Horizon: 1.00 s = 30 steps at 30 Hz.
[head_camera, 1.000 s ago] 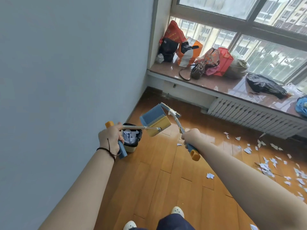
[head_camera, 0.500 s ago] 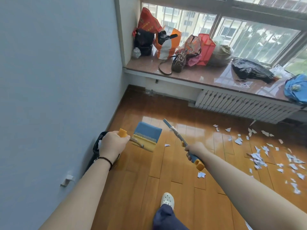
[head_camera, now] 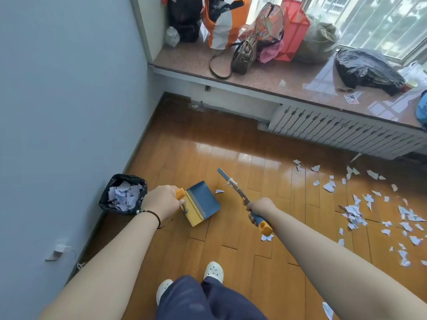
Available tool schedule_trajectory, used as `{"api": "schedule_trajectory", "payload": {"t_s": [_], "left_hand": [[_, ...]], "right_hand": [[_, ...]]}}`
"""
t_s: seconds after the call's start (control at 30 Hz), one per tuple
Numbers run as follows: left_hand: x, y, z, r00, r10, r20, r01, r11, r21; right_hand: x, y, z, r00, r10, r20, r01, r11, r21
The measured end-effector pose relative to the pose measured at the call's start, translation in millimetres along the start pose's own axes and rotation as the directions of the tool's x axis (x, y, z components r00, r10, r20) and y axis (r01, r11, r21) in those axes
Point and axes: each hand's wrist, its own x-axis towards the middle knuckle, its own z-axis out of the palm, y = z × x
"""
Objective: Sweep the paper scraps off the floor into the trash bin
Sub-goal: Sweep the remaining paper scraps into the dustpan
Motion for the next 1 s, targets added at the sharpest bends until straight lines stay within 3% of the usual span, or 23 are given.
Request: {"api": "schedule_trajectory", "payload": {"t_s": [0.13, 0.4, 0.53, 0.7, 1.0], "left_hand": [[35.7, 13.4, 17.5, 0.998, -0.060, 0.032, 0.059, 0.998, 0.033], [96.8, 32.4, 15.4, 0.995, -0.062, 0.084, 0.056, 0.996, 0.070], [115.9, 37.3, 5.5, 0.991, -0.065, 0.117, 0.057, 0.996, 0.076], [125.6, 46.2, -6.0, 0.983, -0.062, 0.175, 0.054, 0.997, 0.054], [124.8, 93.7, -0.5, 0.944, 0.145, 0.296, -0.209, 0.958, 0.198]], "right_hand": [[41.9, 0.6, -1.2, 0.999, 0.035, 0.017, -0.035, 0.999, 0.018], [96.6, -8.4, 22.6, 0.994, 0.045, 0.104, -0.027, 0.984, -0.174], [82.4, -29.2, 8.3, 0.978, 0.091, 0.189, -0.061, 0.985, -0.160], [54.6, -39.1, -39.7, 0.963, 0.092, 0.254, -0.089, 0.996, -0.024], [56.4, 8.5, -52.1, 0.988, 0.133, 0.084, -0.144, 0.979, 0.143]]}}
